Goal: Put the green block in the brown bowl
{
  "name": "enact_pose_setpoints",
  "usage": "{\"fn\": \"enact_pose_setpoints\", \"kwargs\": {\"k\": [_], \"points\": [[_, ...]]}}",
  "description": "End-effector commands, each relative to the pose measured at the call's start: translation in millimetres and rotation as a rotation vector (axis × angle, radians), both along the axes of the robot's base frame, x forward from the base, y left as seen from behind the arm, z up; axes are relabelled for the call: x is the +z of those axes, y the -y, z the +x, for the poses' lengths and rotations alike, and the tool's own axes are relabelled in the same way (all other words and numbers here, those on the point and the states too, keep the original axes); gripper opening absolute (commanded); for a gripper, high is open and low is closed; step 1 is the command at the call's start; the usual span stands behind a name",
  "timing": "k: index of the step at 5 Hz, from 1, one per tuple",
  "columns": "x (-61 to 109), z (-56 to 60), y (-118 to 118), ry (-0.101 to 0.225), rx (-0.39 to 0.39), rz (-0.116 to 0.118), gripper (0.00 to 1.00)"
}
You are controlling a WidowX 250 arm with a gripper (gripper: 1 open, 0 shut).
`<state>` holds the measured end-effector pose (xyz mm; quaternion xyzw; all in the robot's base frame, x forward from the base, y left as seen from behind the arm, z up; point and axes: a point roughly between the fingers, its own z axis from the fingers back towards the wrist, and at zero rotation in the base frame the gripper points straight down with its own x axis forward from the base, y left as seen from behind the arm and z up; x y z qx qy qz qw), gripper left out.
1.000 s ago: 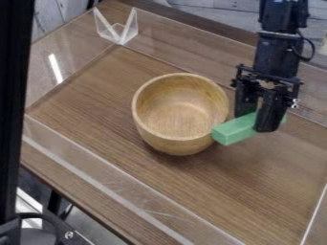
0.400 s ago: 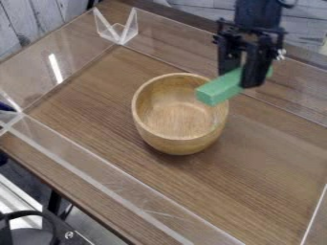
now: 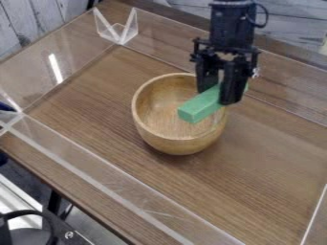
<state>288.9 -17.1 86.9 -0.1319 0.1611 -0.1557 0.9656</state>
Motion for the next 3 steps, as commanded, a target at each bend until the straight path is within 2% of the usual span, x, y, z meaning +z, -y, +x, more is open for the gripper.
{"fn": "enact_pose_setpoints", "kwargs": {"k": [1, 3], "points": [[22.4, 0.4, -8.9, 0.101, -0.011, 0.034, 0.0], [15.2, -7.4, -15.7, 0.044, 0.111, 0.02, 0.0]]}}
